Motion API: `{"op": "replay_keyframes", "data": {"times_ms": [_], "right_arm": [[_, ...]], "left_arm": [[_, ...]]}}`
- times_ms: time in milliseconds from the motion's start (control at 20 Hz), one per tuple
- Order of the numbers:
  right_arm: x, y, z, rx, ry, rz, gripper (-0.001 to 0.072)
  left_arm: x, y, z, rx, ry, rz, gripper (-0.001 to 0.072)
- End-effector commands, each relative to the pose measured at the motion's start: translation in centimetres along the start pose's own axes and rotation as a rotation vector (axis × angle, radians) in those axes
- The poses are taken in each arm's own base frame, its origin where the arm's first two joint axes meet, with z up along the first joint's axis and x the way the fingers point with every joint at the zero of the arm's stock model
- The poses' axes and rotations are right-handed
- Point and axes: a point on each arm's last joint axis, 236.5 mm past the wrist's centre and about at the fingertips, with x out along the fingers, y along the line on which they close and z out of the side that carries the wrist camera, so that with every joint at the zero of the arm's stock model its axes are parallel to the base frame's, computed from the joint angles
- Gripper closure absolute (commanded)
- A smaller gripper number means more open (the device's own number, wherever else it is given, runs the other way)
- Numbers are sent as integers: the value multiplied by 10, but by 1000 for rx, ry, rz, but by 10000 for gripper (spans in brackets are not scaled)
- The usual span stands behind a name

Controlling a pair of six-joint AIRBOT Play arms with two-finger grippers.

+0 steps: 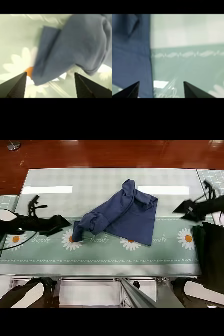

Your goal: Fold the shirts.

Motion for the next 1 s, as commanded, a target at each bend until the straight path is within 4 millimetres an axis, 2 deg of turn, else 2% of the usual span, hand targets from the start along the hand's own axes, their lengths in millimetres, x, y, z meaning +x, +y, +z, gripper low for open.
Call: {"op": "replay_keyframes", "data": {"times_ms": [0, 100, 150, 300, 350, 400, 450, 700, 850, 950], "right_arm": [[37, -8, -67, 78, 108, 60, 94], [46, -10, -98, 59, 219, 39, 94], [49, -8, -107, 49, 248, 37, 94], [58, -4, -112, 27, 268, -2, 94], [62, -1, -112, 18, 265, -10, 94], [65, 0, -110, 14, 256, -19, 94], [68, 2, -108, 15, 246, -26, 94], [82, 15, -106, -18, 223, -56, 94], [96, 22, -118, -19, 282, -60, 94], [107, 35, -124, -14, 307, -28, 94]], "left_arm": [[29, -16, -28, 61, 105, -111, 6], [42, -14, -35, 65, 148, -103, 7], [47, -11, -35, 59, 150, -94, 6], [57, -2, -29, 20, 137, -68, 23], [58, -1, -29, 14, 140, -66, 219], [59, 0, -30, 18, 143, -66, 647], [59, -1, -30, 27, 142, -68, 675], [59, -1, -30, 27, 144, -69, 675], [59, -1, -30, 26, 144, -69, 674], [59, -1, -30, 27, 144, -69, 674]]}}
